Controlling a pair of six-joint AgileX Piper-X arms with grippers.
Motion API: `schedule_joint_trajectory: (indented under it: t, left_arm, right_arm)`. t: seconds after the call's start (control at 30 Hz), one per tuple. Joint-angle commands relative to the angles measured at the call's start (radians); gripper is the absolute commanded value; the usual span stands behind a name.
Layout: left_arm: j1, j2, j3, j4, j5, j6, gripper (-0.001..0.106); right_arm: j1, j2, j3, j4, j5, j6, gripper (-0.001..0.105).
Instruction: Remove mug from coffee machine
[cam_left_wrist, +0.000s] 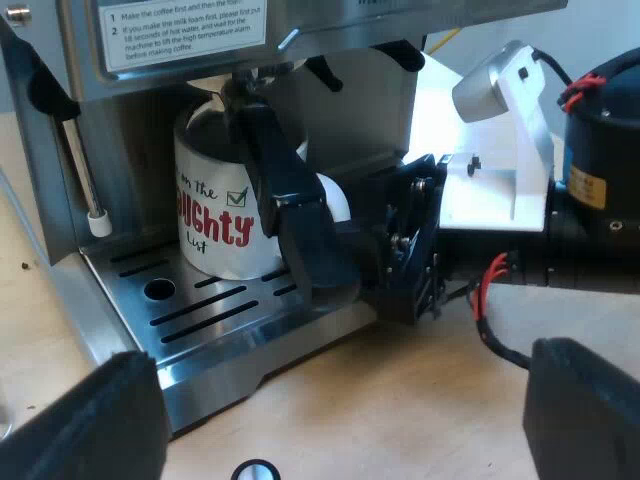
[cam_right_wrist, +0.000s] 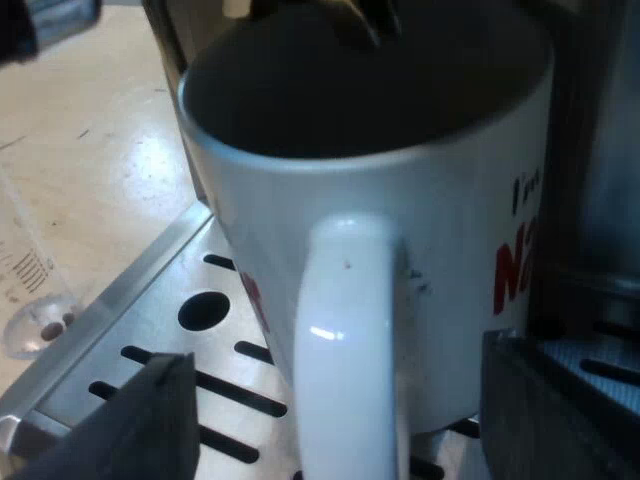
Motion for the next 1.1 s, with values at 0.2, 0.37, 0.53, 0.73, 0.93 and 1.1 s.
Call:
schedule_joint_trajectory:
  t: [0.2, 0.37, 0.53, 0.73, 0.93, 1.1]
  left_arm:
    - [-0.005, -0.002, -0.008, -0.004, 0.0, -0.002, 0.079]
    - [-0.005, -0.002, -0.008, -0.004, 0.0, -0.002, 0.079]
    - [-0.005, -0.002, -0.008, -0.004, 0.0, -0.002, 0.079]
    - [-0.005, -0.002, -0.008, -0.004, 0.0, -0.002, 0.079]
    - [-0.005, -0.002, -0.008, -0.004, 0.0, -0.002, 0.079]
    - [-0.005, -0.002, -0.008, -0.004, 0.0, -0.002, 0.079]
  right_arm:
    - [-0.002, 0.025, -0.009, -0.044, 0.059, -0.031, 0.062]
    - [-0.002, 0.037, -0.011, -0.057, 0.059, -0.031, 0.062]
    - [-0.002, 0.037, -0.011, -0.058, 0.065, -0.031, 0.062]
    - [-0.002, 0.037, -0.011, -0.058, 0.064, -0.031, 0.035]
    - [-0.002, 0.037, -0.011, -0.058, 0.063, -0.029, 0.018]
    - [-0.002, 0.027, -0.011, -0.058, 0.063, -0.029, 0.006]
